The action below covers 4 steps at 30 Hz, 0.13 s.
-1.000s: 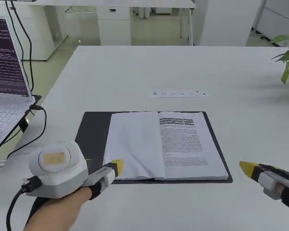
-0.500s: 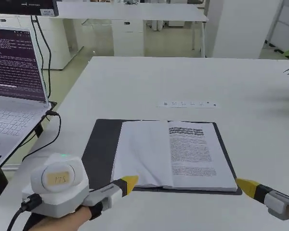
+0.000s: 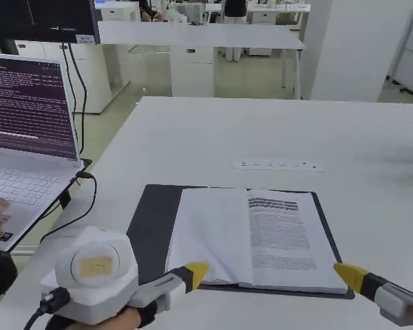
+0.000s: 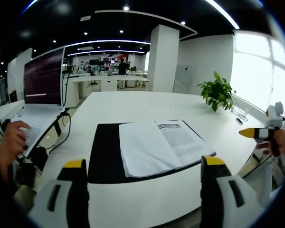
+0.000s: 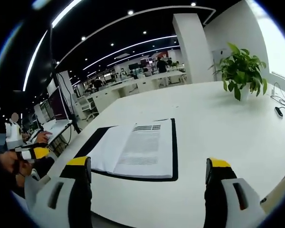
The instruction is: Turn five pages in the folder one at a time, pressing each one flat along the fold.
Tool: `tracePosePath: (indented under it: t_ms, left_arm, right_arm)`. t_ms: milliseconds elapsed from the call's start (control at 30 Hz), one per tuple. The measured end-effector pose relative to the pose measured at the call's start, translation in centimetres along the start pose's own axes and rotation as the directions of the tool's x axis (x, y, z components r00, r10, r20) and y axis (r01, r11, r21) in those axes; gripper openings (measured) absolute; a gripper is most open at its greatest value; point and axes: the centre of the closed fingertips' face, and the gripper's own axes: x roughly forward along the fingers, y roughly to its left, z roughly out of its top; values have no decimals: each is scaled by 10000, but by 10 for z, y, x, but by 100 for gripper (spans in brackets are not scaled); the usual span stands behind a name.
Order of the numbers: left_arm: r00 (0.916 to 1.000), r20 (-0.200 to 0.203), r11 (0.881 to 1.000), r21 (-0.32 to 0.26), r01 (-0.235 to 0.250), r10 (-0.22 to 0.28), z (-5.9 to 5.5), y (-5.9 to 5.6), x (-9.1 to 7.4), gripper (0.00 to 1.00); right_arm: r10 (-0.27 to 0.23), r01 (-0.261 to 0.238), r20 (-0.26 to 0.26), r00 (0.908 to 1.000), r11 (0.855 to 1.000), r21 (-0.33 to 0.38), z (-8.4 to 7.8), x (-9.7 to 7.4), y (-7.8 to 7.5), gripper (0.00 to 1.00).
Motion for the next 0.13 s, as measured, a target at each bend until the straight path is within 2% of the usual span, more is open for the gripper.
tracePosePath:
  t_ms: [133]
  left_arm:
    - [10000,24,9999,-134,85,-85,-5,-2,0,99]
  right_arm:
    - [81,-82,-69,9999,9999,-59,-5,2,5,100]
